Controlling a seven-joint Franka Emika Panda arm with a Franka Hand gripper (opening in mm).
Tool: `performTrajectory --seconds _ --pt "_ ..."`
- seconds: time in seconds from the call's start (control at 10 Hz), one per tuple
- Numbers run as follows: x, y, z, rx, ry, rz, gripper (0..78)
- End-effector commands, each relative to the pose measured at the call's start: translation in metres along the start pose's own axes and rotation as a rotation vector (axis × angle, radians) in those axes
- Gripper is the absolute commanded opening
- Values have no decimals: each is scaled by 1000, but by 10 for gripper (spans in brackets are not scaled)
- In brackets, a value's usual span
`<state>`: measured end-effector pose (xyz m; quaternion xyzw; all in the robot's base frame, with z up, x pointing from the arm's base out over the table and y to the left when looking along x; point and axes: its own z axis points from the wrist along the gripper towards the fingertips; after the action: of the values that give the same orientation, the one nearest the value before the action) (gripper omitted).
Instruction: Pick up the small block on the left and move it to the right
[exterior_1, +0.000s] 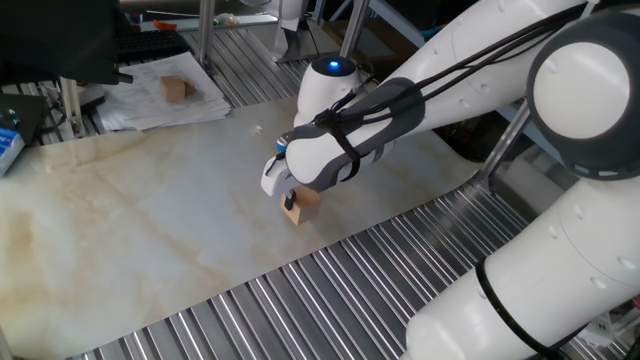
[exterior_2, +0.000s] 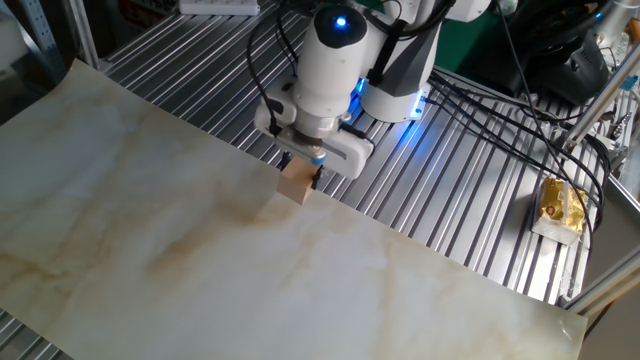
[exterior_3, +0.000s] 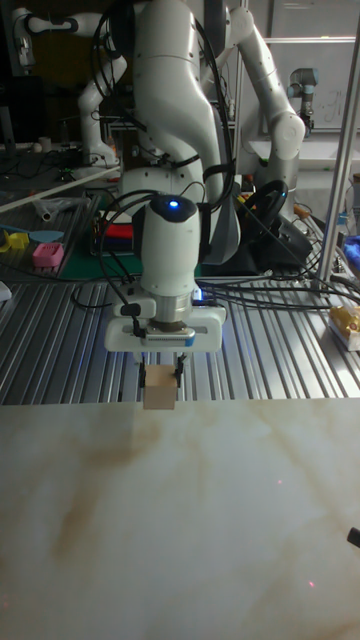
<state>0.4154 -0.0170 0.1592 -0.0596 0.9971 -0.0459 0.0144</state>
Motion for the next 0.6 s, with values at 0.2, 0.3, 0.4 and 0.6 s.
performTrajectory --seconds 0.2,0.3,0.4,0.6 --pt "-1 0 -1 5 -6 -5 13" --pt "-1 0 -2 3 -14 -15 13" --pt "-1 0 -2 -2 -11 -39 13" --pt "0 3 -1 -76 8 -54 13"
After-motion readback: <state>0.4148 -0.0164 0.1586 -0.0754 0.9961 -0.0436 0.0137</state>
